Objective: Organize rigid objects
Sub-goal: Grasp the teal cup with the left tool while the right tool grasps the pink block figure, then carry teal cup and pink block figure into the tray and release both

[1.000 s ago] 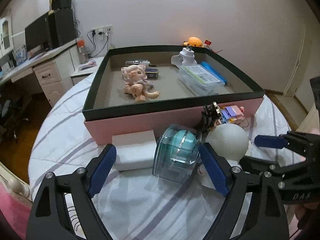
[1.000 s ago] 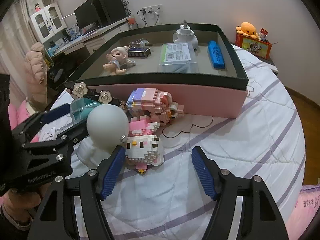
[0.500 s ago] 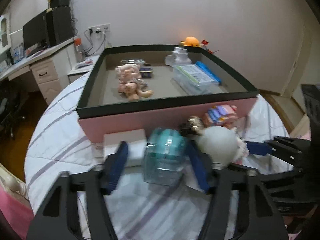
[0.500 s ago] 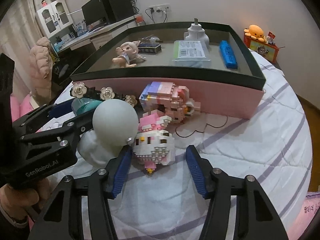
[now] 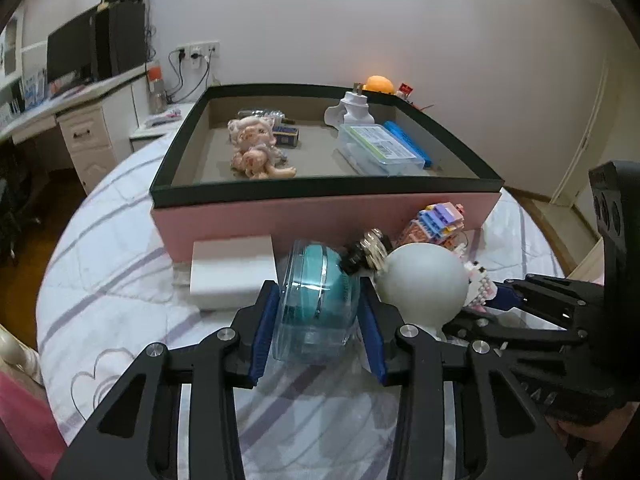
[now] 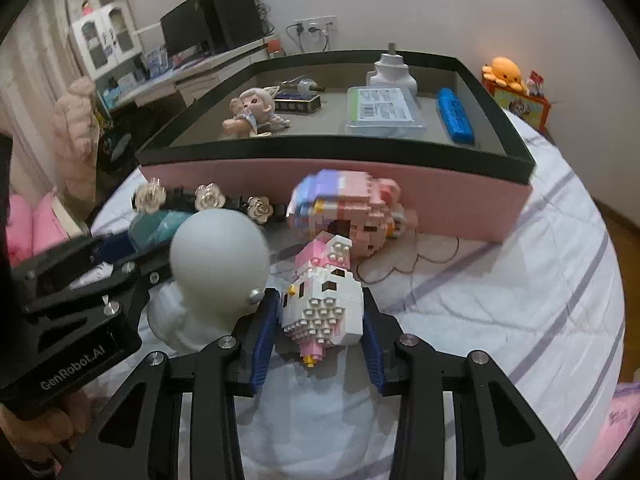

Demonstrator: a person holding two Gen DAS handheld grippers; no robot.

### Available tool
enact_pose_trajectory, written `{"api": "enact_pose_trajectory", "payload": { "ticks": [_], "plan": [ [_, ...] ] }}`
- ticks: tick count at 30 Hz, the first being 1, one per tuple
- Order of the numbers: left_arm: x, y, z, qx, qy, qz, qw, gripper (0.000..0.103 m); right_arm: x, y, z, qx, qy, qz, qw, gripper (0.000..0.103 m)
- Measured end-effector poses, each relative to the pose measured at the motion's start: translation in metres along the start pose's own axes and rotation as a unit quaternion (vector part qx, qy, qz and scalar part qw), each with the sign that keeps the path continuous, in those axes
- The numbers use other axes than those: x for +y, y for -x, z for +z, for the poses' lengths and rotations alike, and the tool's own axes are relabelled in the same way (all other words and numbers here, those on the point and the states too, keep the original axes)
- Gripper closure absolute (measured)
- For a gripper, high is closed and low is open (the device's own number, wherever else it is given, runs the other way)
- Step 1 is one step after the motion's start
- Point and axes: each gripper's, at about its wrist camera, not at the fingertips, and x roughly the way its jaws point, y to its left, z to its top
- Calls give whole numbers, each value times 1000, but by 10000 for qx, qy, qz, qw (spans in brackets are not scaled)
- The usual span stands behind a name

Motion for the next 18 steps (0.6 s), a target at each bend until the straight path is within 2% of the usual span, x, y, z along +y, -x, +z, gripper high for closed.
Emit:
{"api": "enact_pose_trajectory", "payload": {
  "ticks": [11, 18],
  "plan": [
    [5, 15, -6, 34, 142, -79, 9999, 64, -11, 23, -11, -39, -299, 212, 9993, 64],
    [10, 38, -1, -122, 132, 24, 9998, 65, -9, 41, -10, -165, -321, 338, 9988, 64]
  ]
}}
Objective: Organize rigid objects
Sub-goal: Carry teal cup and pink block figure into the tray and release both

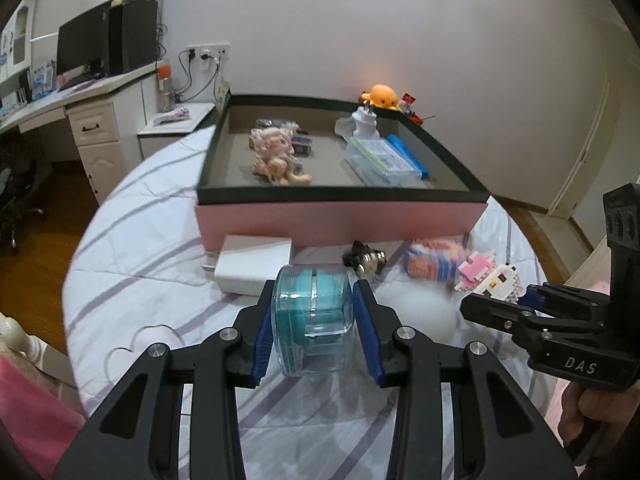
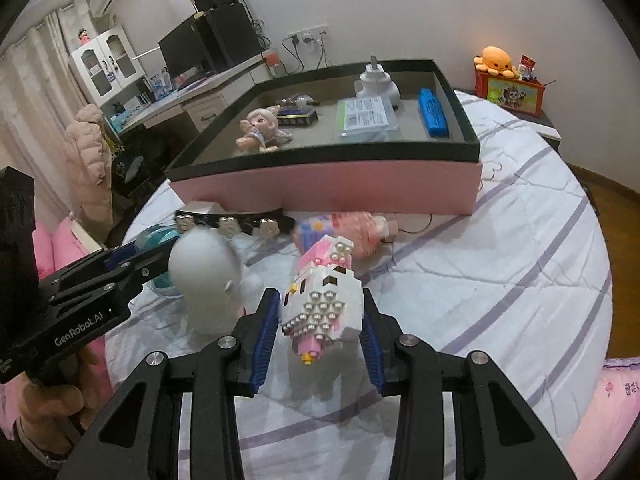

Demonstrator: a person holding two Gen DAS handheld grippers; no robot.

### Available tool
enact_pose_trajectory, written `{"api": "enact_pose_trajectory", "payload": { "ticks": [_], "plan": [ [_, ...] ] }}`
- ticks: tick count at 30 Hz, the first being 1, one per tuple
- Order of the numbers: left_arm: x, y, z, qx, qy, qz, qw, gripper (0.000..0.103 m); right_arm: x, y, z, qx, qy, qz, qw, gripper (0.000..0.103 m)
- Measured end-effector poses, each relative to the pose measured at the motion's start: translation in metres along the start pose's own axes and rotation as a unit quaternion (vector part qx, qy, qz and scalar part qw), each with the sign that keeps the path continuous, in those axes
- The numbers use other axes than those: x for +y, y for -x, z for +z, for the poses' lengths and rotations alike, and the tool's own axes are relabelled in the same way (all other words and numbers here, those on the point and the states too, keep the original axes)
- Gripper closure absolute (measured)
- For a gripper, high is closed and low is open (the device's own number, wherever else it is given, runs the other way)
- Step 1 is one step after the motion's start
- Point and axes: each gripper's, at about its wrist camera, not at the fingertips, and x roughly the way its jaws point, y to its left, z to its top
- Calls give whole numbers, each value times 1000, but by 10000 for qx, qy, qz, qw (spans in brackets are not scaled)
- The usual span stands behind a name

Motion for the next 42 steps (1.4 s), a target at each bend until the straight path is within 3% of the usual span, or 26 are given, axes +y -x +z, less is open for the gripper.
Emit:
{"api": "enact_pose_trajectory", "payload": {
  "ticks": [11, 20, 30, 42],
  "plan": [
    [13, 32, 29, -462, -17, 190, 9987, 65, 13, 21, 20, -308, 154, 126, 9993, 64],
    [10, 34, 79, -872, -109, 154, 9960, 65, 27, 32, 75, -725, 488, 70, 9962, 64],
    [-2, -15, 121, -670, -132, -42, 9977, 65, 4, 1, 135, -707, 405, -159, 9965, 64],
    [-23, -89, 124, -29, -252, -171, 9995, 65, -33, -53, 148, -239, 122, -547, 9981, 64]
  ]
}}
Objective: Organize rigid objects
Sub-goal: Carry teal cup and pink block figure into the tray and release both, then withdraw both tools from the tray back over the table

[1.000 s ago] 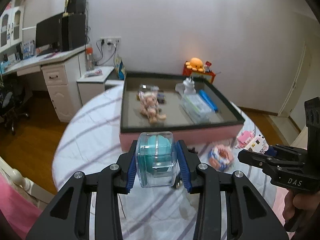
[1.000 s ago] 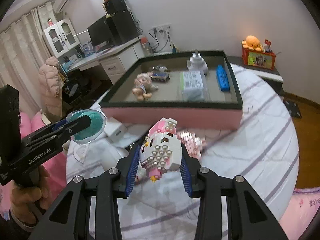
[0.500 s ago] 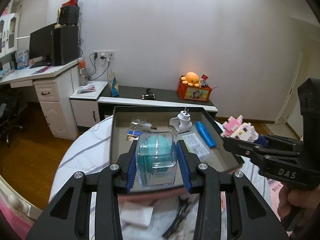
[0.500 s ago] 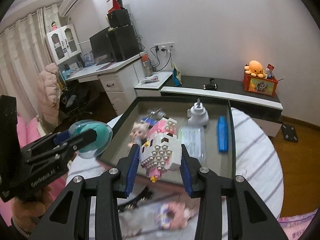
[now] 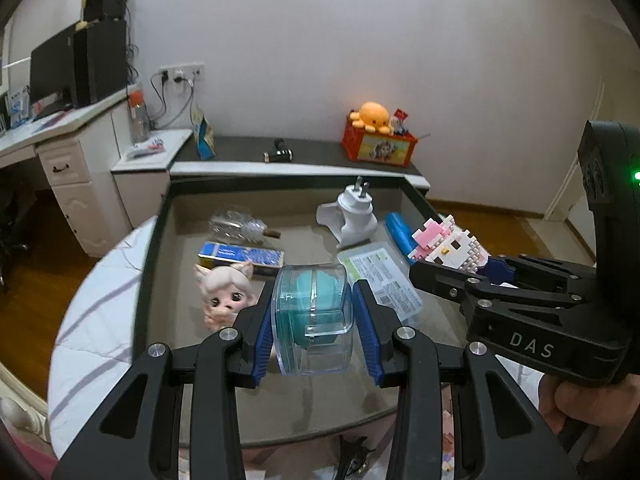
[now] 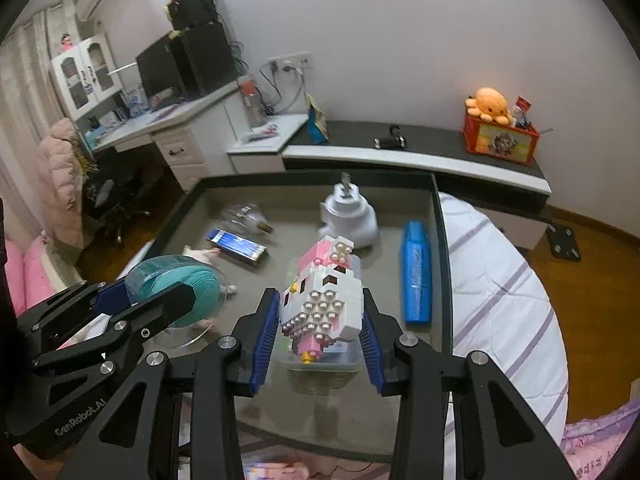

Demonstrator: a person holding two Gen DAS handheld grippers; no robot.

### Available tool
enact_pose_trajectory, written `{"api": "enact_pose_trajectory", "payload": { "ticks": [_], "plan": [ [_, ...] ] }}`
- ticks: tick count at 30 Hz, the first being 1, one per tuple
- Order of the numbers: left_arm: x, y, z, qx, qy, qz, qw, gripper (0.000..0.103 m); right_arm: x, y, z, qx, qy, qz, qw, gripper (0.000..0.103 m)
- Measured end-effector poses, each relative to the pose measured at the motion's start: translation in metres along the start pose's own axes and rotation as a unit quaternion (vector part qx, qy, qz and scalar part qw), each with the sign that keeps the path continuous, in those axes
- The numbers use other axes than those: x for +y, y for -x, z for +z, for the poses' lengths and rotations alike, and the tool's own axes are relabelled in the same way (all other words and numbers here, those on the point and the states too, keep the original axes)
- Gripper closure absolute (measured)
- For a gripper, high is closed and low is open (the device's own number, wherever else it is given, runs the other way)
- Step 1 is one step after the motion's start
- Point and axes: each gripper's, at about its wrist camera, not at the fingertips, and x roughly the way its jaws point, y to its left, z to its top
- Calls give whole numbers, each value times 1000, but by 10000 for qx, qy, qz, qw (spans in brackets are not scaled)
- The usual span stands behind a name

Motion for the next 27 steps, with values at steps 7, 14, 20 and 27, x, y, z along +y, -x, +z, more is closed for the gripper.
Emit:
{"api": "enact_pose_trajectory", "payload": {
  "ticks": [7, 14, 20, 27],
  "plan": [
    [-5, 7, -1, -189, -154, 401, 9989, 5, -15, -9, -6, 125, -157, -320, 9993, 29],
    [6, 41, -5, -475, -58, 727, 9962, 0, -17, 10, -13, -22, -355, -188, 9992, 10],
    [16, 71, -19, -572, 120, 856, 9946, 0, -9, 38, -20, -221, -527, -193, 9982, 0],
    [20, 103, -37, -608, 243, 1005, 9928, 0, 11, 73, -31, -441, -491, -140, 9977, 0]
  ]
}}
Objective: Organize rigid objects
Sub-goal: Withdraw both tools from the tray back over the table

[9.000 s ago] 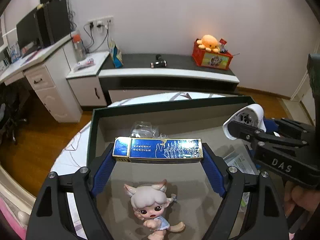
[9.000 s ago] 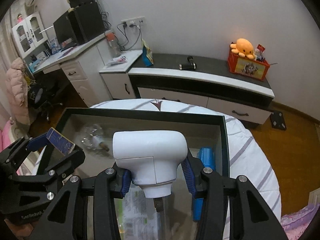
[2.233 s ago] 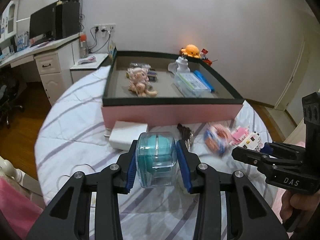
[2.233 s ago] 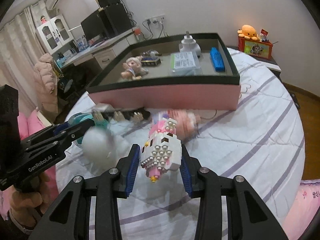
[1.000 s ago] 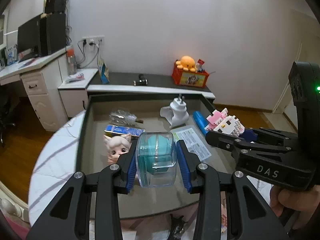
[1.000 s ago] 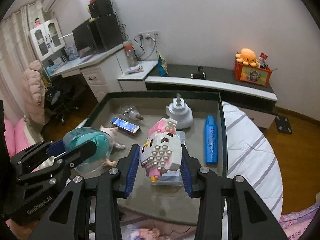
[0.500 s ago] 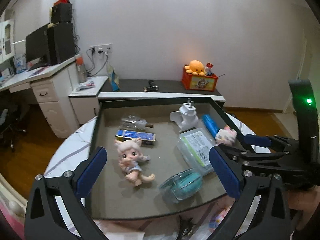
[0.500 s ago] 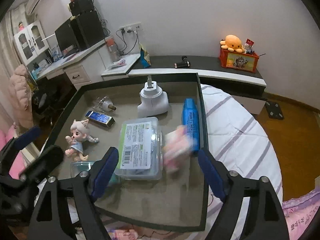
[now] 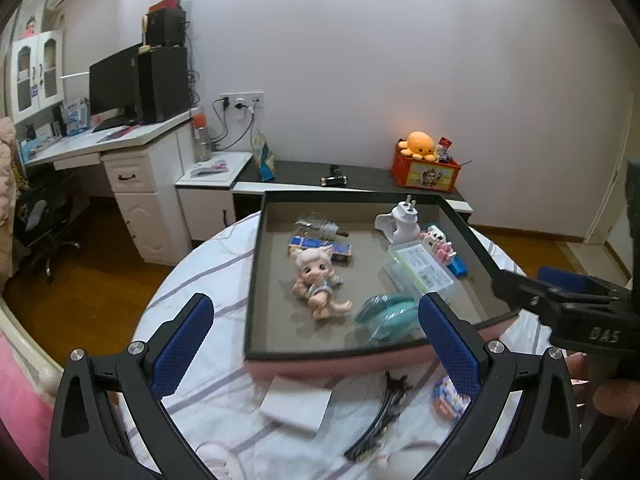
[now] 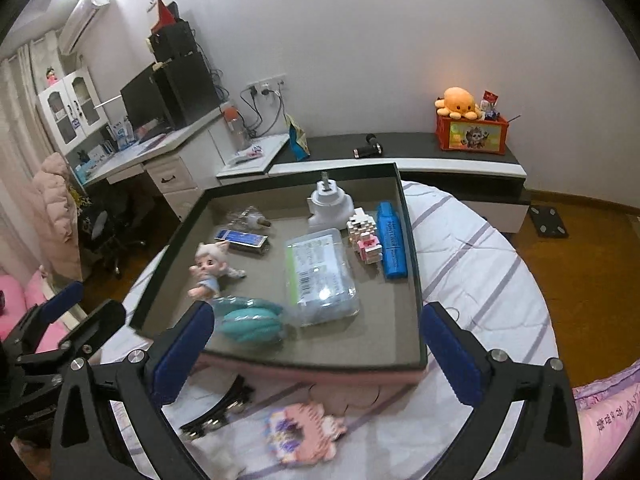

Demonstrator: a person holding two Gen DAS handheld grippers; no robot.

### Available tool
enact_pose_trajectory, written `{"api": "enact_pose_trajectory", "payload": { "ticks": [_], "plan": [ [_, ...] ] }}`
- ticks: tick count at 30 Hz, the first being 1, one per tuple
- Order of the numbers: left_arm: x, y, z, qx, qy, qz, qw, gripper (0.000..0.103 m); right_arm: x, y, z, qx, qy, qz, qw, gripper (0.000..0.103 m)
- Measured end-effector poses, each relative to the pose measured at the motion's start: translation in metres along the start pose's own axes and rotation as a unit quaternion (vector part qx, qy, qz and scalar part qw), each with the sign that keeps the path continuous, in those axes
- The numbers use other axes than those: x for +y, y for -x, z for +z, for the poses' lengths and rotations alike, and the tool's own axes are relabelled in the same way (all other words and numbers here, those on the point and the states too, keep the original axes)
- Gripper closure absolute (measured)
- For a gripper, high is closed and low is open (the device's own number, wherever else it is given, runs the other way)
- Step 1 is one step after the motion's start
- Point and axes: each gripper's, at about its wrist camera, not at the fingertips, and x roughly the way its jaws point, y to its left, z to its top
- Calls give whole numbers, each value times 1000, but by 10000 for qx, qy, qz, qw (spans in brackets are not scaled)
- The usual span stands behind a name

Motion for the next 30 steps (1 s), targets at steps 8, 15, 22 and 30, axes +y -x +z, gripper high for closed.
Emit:
{"api": "enact_pose_trajectory", "payload": {
  "ticks": [8, 15, 22, 30],
  "plan": [
    [6, 32, -16, -38, 46, 72, 10000, 0, 21, 38, -15, -272, 84, 28, 9996, 0],
    [8, 57, -28, -88, 108, 115, 9998, 0, 34, 63, -29, -465, 165, 72, 9988, 0],
    [12, 83, -39, -191, 130, 203, 9995, 0, 45, 86, -47, -609, 250, 117, 9978, 0],
    [21, 115, -55, -273, 216, 230, 9991, 0, 50, 115, -70, -798, 197, 134, 9965, 0]
  ]
}}
